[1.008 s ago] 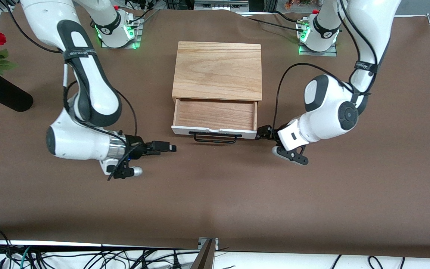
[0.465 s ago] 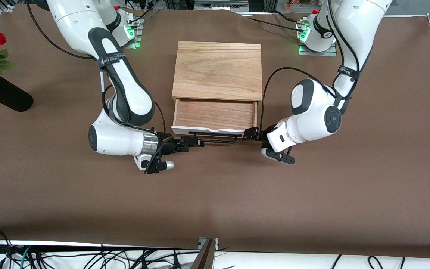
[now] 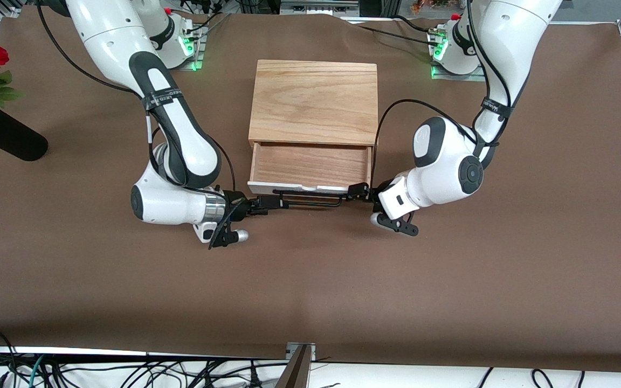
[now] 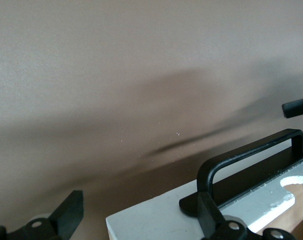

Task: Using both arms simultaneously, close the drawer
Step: 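Press both grippers against the white drawer front beside the handle, then push the drawer into the wooden box with both grippers together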

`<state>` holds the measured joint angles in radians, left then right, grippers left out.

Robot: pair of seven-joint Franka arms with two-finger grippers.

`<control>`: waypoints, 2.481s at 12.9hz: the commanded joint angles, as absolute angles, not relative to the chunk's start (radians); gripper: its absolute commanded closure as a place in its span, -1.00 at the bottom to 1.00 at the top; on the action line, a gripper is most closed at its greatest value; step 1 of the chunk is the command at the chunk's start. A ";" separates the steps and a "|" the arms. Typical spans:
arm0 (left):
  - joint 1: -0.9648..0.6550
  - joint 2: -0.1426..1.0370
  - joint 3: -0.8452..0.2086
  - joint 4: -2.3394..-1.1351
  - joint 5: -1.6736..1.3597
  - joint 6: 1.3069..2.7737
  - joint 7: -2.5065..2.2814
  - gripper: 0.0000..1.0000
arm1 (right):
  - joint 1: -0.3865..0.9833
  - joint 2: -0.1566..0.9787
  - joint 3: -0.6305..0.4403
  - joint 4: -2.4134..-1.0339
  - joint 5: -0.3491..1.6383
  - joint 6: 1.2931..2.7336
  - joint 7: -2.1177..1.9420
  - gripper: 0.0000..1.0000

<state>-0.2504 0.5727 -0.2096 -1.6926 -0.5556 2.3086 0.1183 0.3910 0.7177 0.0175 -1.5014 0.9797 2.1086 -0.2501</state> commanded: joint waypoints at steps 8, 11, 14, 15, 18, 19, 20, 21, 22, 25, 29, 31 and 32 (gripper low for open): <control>-0.272 0.577 -0.204 -1.695 -0.581 2.168 0.098 -1.00 | 0.394 0.580 0.049 -1.719 1.006 2.121 -0.267 -1.00; -0.265 0.580 -0.204 -1.695 -0.574 2.073 0.098 -1.00 | 0.394 0.552 0.080 -1.779 1.006 2.158 -0.273 -1.00; -0.264 0.583 -0.204 -1.695 -0.571 2.010 0.098 -1.00 | 0.394 0.516 0.092 -1.834 1.009 2.168 -0.273 -1.00; -0.264 0.583 -0.206 -1.692 -0.571 1.973 0.100 -1.00 | 0.394 0.502 0.095 -1.856 1.009 2.168 -0.273 -1.00; -0.264 0.583 -0.204 -1.687 -0.571 1.882 0.100 -1.00 | 0.394 0.453 0.100 -1.937 1.009 2.171 -0.276 -1.00; -0.264 0.583 -0.206 -1.687 -0.569 1.859 0.100 -1.00 | 0.394 0.436 0.110 -1.962 1.011 2.171 -0.276 -1.00; -0.264 0.583 -0.204 -1.687 -0.569 1.844 0.098 -1.00 | 0.396 0.419 0.110 -1.985 1.011 2.171 -0.276 -1.00; -0.262 0.583 -0.204 -1.687 -0.569 1.830 0.098 -1.00 | 0.396 0.404 0.117 -2.006 1.011 2.172 -0.276 -1.00; -0.262 0.583 -0.204 -1.687 -0.569 1.804 0.098 -1.00 | 0.396 0.390 0.121 -2.026 1.011 2.180 -0.276 -1.00; -0.262 0.583 -0.199 -1.689 -0.568 1.764 0.098 -1.00 | 0.394 0.365 0.144 -2.066 1.022 2.204 -0.276 -1.00; -0.249 0.569 -0.183 -1.672 -0.560 1.764 0.106 -1.00 | 0.367 0.376 0.070 -1.965 0.929 2.163 -0.276 -1.00; -0.230 0.523 -0.178 -1.614 -0.424 1.755 0.106 -1.00 | 0.345 0.380 -0.018 -1.846 0.812 2.024 -0.266 -1.00; -0.210 0.506 -0.179 -1.564 -0.366 1.711 0.104 -1.00 | 0.338 0.376 -0.058 -1.817 0.783 1.985 -0.246 -1.00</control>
<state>-0.2345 0.5586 -0.1842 -1.6320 -0.4551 1.7846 0.0965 0.3627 0.3925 -0.0080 -1.8842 0.8405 2.0810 -0.2668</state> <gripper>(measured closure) 0.000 0.000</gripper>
